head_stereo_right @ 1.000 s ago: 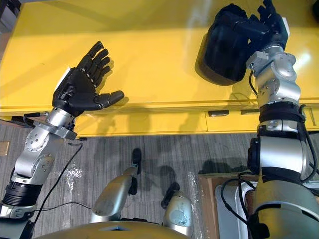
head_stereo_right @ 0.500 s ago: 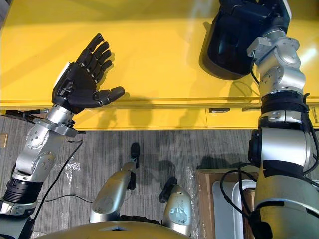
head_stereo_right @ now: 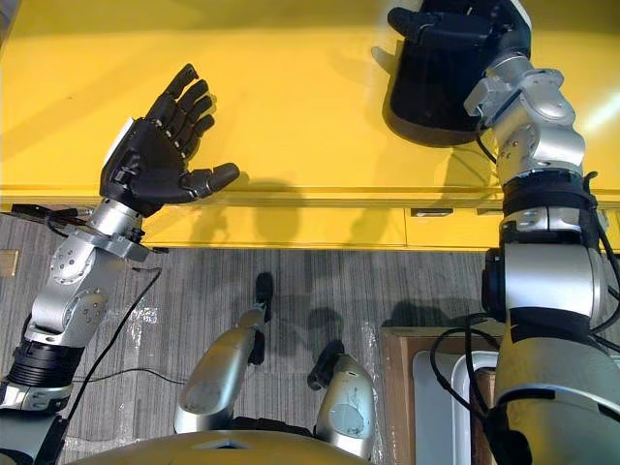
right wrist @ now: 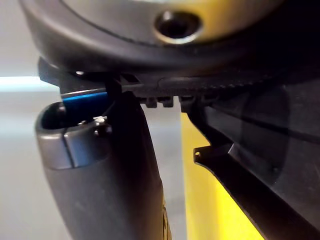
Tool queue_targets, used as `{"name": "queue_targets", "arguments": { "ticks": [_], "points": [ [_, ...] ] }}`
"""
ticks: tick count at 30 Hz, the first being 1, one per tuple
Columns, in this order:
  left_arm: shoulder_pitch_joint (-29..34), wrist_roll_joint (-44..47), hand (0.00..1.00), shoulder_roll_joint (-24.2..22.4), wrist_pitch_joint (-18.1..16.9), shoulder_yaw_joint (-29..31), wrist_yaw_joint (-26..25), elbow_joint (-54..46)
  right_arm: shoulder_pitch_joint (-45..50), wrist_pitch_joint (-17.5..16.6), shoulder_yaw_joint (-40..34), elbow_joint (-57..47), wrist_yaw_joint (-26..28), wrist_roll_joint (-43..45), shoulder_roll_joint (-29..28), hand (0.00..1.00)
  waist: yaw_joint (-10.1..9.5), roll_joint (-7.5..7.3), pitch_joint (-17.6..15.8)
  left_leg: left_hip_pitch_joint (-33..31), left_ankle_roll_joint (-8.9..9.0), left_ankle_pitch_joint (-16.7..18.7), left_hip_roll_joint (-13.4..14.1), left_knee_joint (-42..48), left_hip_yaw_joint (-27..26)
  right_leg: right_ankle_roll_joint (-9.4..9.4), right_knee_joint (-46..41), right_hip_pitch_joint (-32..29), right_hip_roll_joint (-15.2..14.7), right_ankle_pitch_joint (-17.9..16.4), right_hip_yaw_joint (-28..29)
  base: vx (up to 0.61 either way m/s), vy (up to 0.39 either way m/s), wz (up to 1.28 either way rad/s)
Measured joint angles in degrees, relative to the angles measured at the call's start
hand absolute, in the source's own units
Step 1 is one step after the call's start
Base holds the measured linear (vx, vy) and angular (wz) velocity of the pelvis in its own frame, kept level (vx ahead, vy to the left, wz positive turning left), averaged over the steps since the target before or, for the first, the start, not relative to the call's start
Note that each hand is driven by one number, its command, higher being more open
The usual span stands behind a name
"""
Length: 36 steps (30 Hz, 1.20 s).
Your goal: Walk over and take three plastic housings, then place them on the shelf
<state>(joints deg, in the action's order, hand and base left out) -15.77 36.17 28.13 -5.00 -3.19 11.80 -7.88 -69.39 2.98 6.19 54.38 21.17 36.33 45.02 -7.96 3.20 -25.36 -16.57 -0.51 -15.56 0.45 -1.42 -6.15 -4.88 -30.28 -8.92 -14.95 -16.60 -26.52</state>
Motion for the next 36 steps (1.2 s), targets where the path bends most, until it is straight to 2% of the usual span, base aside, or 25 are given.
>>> {"name": "queue_targets", "arguments": {
  "ticks": [6, 10, 13, 15, 18, 20, 24, 26, 28, 31, 32, 33, 36],
  "points": [
    [-0.21, 0.07, 1.00, 0.01, -0.09, 0.87, 0.12, 0.83, -1.37, -1.37, 1.38, 2.14, 3.58, -0.10, -0.03, 1.00, 0.05, 0.07, -0.04, -0.01, 0.97, -0.85, 0.12, -0.86, 1.48, 0.67, -1.62, -0.25, -0.06, -1.61, -1.30, -0.01, -0.116, 0.10],
    [-0.21, 0.09, 1.00, 0.01, -0.09, 1.59, 0.27, 0.91, -1.56, -2.71, 2.45, 2.15, 3.37, -0.90, -0.04, 1.00, -0.20, 0.11, -0.06, -0.04, 1.04, -0.96, 0.14, -0.88, 1.74, 0.83, -2.14, -0.33, -0.09, -2.06, -1.49, 0.02, -0.093, 0.04],
    [-0.20, 0.10, 1.00, 0.01, -0.42, 1.79, 0.51, 0.95, -2.30, -4.77, 4.18, 2.36, 0.00, -2.42, -0.04, 1.00, -0.29, 0.22, -0.12, -0.04, 1.08, -0.99, 0.13, -0.89, 1.96, 1.06, -2.56, -0.38, -0.12, -2.35, -1.59, 0.01, -0.064, 0.04],
    [-0.07, 0.10, 1.00, -0.02, -1.71, 1.75, 0.95, 0.95, -2.80, -7.65, 4.56, 2.37, -3.78, -2.39, -0.03, 1.00, -0.36, 0.78, -0.46, -0.04, 1.17, -1.07, 0.19, -0.90, 2.17, 1.12, -2.57, -0.35, -0.05, -2.41, -1.64, 0.00, -0.074, 0.03],
    [0.88, 0.09, 1.00, -0.08, -3.41, 1.62, 0.94, 0.86, -3.69, -9.30, 3.76, 1.28, -7.13, -2.46, 0.00, 1.00, -0.17, 0.91, -0.52, 0.09, 0.70, -1.44, 0.20, -0.89, 2.32, 1.11, -2.44, -0.01, 0.07, -2.40, -1.75, 0.01, -0.053, 0.03],
    [2.08, 0.08, 1.00, -0.36, -3.78, 1.28, 0.88, 0.22, -4.16, -10.40, 2.39, -1.42, -8.90, -2.46, 0.21, 1.00, 0.20, 0.91, -0.52, 0.58, 0.54, -1.57, 0.22, -0.90, 2.33, 0.96, -1.71, 0.67, 0.24, -2.30, -1.77, 0.02, -0.056, 0.01],
    [6.75, -0.13, 1.00, -1.47, -3.76, 0.80, 1.75, -2.93, -3.06, -11.75, -0.41, -14.69, -9.49, -2.22, 2.89, 1.00, 1.70, 0.86, -0.48, 3.23, 0.32, -1.12, 0.44, -1.04, 2.26, -0.13, 2.17, 4.78, 1.47, -1.12, -2.06, 0.04, -0.037, -0.01],
    [7.24, -0.38, 1.00, -1.54, -3.73, 0.82, 2.57, -4.65, 1.80, -13.67, -4.18, -26.56, -9.40, -2.32, 4.95, 1.00, 2.06, 0.78, -0.29, 5.26, 0.14, -0.45, 0.96, -1.23, 1.57, -0.45, 5.56, 7.78, 2.71, 0.29, -1.82, 0.04, -0.020, -0.12],
    [7.24, -0.89, 1.00, -1.56, -3.72, 0.79, 2.71, -5.69, 6.13, -13.80, -6.76, -34.01, -10.61, -3.69, 4.89, 1.00, 2.49, 0.54, 0.35, 6.52, 0.17, -0.23, 1.21, -1.97, 0.83, -0.64, 7.54, 9.06, 3.27, 1.19, -1.42, 0.03, 0.005, -0.20],
    [7.20, -2.83, 1.00, -1.72, -3.53, 0.44, 2.89, -6.21, 18.56, -12.66, -9.49, -43.54, -12.23, -9.38, 3.68, 1.00, 3.92, -0.94, 4.48, 7.52, -0.11, 0.37, 1.24, -3.32, -1.20, -1.29, 10.15, 9.51, 3.72, 2.54, 0.23, 0.06, 0.016, -0.31],
    [7.23, -3.85, 1.00, -1.77, -3.24, -0.47, 2.47, -6.20, 25.60, -10.99, -10.76, -46.74, -12.45, -11.99, 2.10, 1.00, 4.87, -1.66, 5.78, 8.49, -0.38, 0.73, 1.19, -3.34, -2.26, -1.63, 11.68, 10.46, 4.07, 3.40, 1.22, 0.06, 0.002, -0.37],
    [7.15, -4.84, 1.00, -1.84, -2.89, -0.84, 2.35, -6.22, 28.43, -10.44, -11.54, -47.82, -12.46, -13.12, 1.12, 1.00, 5.14, -1.91, 6.08, 8.95, -0.43, 0.97, 1.19, -3.35, -2.88, -1.69, 12.23, 10.85, 4.08, 3.71, 1.76, 0.06, 0.008, -0.42],
    [7.25, -7.88, 1.00, -2.42, -1.00, -3.67, 0.63, -6.29, 44.02, -8.71, -15.89, -53.80, -11.68, -16.45, -4.83, 1.00, 6.90, -1.95, 8.09, 9.23, -0.65, 1.64, 1.12, -3.42, -4.64, -2.23, 14.39, 11.10, 4.20, 5.18, 3.31, 0.03, 0.024, -0.28]
  ]
}}
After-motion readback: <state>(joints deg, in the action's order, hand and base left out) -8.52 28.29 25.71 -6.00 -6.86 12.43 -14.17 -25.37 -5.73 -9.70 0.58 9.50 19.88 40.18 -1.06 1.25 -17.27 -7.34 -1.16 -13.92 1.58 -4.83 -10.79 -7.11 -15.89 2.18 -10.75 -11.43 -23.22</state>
